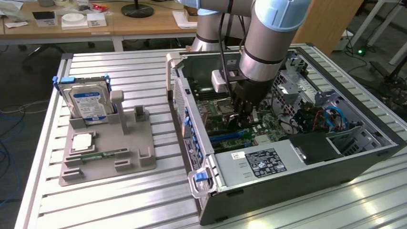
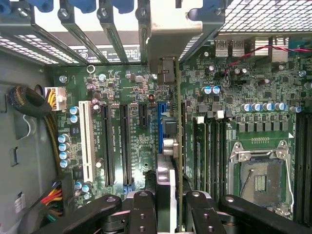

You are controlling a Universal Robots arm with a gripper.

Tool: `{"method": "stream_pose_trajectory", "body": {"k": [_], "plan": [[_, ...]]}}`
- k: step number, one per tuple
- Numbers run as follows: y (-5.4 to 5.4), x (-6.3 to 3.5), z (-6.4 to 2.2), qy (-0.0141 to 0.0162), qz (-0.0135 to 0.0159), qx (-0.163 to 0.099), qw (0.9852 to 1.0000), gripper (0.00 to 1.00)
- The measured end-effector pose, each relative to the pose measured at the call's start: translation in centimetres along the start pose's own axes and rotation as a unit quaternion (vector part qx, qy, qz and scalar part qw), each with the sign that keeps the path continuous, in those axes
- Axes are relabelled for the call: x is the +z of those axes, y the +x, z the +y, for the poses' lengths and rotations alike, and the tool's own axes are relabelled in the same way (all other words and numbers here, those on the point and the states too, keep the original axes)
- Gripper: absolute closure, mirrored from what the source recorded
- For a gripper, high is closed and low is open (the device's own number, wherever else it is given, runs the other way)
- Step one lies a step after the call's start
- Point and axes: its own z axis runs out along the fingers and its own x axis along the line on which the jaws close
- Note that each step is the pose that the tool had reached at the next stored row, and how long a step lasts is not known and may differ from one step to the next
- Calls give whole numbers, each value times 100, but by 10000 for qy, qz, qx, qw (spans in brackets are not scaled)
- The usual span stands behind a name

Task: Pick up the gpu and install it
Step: 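Insert the gpu into the slot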

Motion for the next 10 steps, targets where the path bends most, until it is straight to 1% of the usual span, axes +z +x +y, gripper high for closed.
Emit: {"method": "stream_pose_trajectory", "body": {"k": [6, 10], "plan": [[1, 7, 0, -1, 1, 0, 10000, 72], [2, 24, 25, 0, 0, 0, 10000, 72]]}}
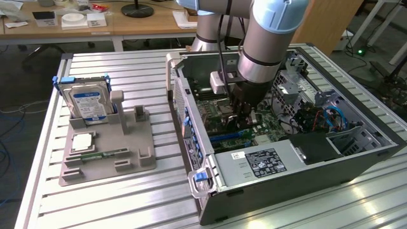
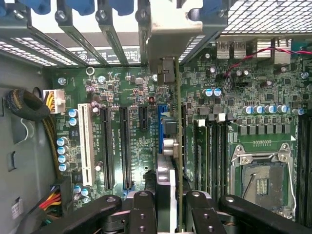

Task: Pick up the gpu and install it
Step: 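Insert the gpu into the slot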

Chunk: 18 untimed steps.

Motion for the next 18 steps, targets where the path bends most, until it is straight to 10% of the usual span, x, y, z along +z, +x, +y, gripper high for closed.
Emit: {"method": "stream_pose_trajectory", "body": {"k": [18], "plan": [[26, 117, 84, -1, 1, 0, 10000, 72]]}}
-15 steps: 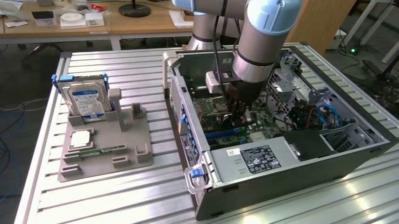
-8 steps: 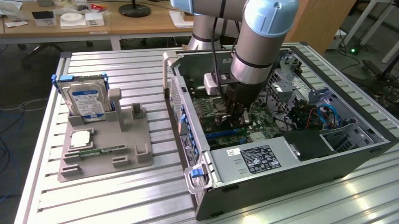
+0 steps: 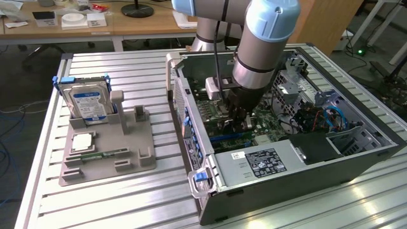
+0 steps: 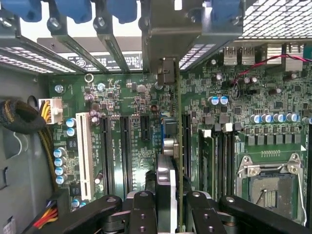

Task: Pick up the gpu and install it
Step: 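Insert the gpu into the slot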

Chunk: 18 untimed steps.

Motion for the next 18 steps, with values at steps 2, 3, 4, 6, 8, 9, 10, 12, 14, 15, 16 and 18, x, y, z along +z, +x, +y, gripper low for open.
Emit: {"method": "stream_pose_trajectory", "body": {"k": [2, 3, 4, 6, 8, 9, 10, 12, 14, 15, 16, 18], "plan": [[1, 8, 9, 0, 0, 0, 10000, 72], [1, 13, 13, 0, 0, 0, 10000, 72], [2, 18, 17, 1, -1, 0, 10000, 72], [3, 28, 19, 0, 0, -2, 10000, 72], [3, 34, 22, -2, 0, 0, 10000, 72], [4, 39, 25, -4, 0, 1, 10000, 72], [4, 43, 29, -4, 0, 2, 10000, 72], [5, 46, 30, -4, 1, 1, 10000, 72], [4, 47, 30, -5, 0, 0, 10000, 72], [4, 47, 30, -5, 0, 0, 10000, 72], [4, 47, 30, -5, 0, 0, 10000, 72], [5, 48, 17, -15, 0, 0, 10000, 72]]}}
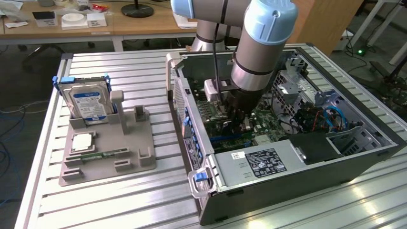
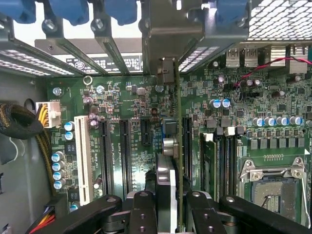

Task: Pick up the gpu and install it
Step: 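Insert the gpu into the slot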

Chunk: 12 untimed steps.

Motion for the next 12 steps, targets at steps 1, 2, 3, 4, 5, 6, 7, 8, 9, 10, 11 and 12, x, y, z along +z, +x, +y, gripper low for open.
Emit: {"method": "stream_pose_trajectory", "body": {"k": [1, 2, 3, 4, 5, 6, 7, 8, 9, 10, 11, 12], "plan": [[1, 0, -9, -10, 1, 1, 10000, 72], [1, 0, -14, -17, 1, 2, 10000, 72], [2, 0, -15, -19, 2, 2, 10000, 72], [2, 0, -15, -20, 2, 2, 10000, 72], [2, 0, -15, -20, 3, 2, 10000, 72], [1, 2, -15, -20, 6, 3, 10000, 72], [1, 3, -16, -19, 15, 2, 10000, 72], [1, 3, -16, -18, 30, 2, 10000, 72], [2, 3, -15, -17, 51, 2, 10000, 72], [1, 3, -15, -16, 64, 2, 10000, 72], [2, 2, -15, -17, 67, 1, 10000, 72], [2, 2, -15, -17, 67, 1, 10000, 72]]}}
